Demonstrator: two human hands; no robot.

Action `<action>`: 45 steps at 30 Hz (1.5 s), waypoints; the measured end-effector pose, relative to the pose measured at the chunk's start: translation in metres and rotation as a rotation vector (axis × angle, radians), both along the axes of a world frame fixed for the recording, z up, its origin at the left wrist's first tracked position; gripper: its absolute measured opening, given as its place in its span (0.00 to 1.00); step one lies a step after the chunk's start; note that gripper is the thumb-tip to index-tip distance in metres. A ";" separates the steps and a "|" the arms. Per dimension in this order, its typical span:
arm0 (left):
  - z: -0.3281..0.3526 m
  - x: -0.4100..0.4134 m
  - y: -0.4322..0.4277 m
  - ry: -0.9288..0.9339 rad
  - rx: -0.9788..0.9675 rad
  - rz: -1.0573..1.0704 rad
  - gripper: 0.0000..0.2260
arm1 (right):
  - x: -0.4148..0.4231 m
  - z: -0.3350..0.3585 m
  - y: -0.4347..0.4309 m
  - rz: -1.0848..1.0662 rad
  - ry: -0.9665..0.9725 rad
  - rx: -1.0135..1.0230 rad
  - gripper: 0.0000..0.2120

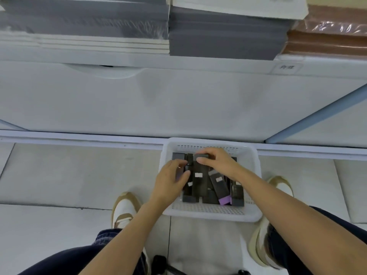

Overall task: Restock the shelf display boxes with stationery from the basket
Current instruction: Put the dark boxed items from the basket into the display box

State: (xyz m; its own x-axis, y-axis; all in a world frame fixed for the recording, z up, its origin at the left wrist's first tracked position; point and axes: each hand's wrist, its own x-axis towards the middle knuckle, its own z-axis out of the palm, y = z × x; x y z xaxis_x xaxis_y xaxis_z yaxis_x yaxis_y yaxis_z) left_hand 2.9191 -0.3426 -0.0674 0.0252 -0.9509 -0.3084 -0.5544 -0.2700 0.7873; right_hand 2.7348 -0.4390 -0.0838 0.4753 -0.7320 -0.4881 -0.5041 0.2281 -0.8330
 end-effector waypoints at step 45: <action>-0.016 -0.049 0.011 0.707 0.456 0.147 0.07 | -0.074 -0.007 0.023 0.262 0.667 -0.109 0.31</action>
State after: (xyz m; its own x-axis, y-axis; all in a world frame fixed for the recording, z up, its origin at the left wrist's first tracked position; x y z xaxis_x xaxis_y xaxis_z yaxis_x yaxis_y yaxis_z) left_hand 2.8699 -0.3313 -0.0834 -0.2034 -0.7324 -0.6498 0.0919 -0.6751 0.7320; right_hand 2.6606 -0.4160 -0.0910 0.2682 -0.6962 -0.6659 -0.9397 -0.0368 -0.3400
